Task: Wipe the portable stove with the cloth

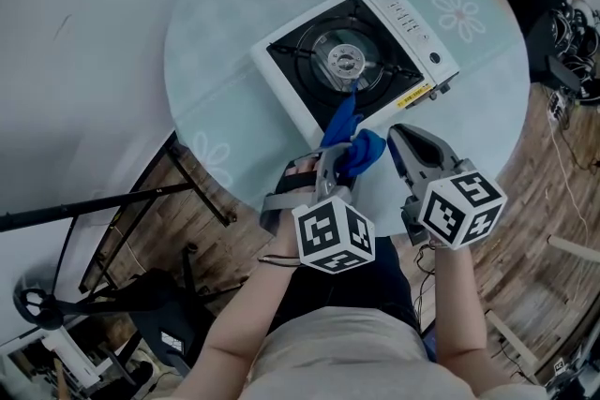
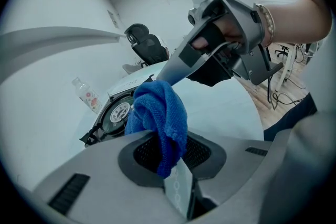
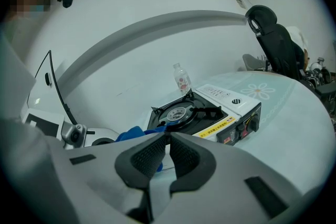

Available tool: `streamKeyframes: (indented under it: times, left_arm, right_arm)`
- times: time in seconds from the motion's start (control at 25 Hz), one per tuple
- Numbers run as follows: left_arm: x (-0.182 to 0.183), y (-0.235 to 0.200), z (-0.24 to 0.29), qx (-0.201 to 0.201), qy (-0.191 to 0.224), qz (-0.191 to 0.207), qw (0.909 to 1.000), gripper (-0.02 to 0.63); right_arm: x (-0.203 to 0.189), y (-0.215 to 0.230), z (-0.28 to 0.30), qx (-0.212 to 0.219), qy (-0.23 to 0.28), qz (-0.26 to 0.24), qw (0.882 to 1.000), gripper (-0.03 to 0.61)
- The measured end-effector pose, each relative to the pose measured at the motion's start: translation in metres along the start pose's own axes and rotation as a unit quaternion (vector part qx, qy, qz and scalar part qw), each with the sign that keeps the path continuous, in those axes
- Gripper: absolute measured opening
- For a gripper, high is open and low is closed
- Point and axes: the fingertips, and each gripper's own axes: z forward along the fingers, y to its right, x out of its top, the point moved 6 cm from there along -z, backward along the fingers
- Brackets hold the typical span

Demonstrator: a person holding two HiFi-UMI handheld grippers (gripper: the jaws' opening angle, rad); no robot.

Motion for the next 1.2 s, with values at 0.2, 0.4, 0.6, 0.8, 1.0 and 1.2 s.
streamKeyframes:
  times: [0.2, 0.4, 0.6, 0.8, 1.0, 1.2]
  left_arm:
    - [-0.004, -0.002, -0.004, -0.004, 0.011, -0.01, 0.9999, 0.091]
    - [-0.011, -0.003, -0.012, 0.004, 0.031, -0.016, 0.9994, 0.091]
    - [-0.024, -0.005, -0.019, 0.005, 0.041, -0.021, 0.9989, 0.091]
    - [-0.034, -0.009, -0.027, 0.006, 0.045, -0.026, 0.9986, 0.091]
    - [-0.038, -0.008, -0.034, 0.003, 0.049, -0.018, 0.9986, 0.091]
    - [-0.045, -0.003, -0.043, -0.001, 0.042, -0.019, 0.9989, 0.091]
  right_arm:
    - [-0.003, -0.009, 0.0, -0.005, -0.001, -0.002, 1.0, 0.025]
    - [-0.006, -0.021, 0.0, -0.011, 0.005, 0.0, 1.0, 0.025]
    - [-0.012, -0.032, 0.003, -0.015, 0.005, 0.001, 1.0, 0.025]
    - [-0.018, -0.042, 0.005, -0.017, 0.002, 0.001, 1.0, 0.025]
    - [-0.02, -0.048, 0.004, -0.019, 0.005, 0.0, 1.0, 0.025]
    - [-0.024, -0.054, 0.002, -0.017, 0.006, 0.0, 1.0, 0.025]
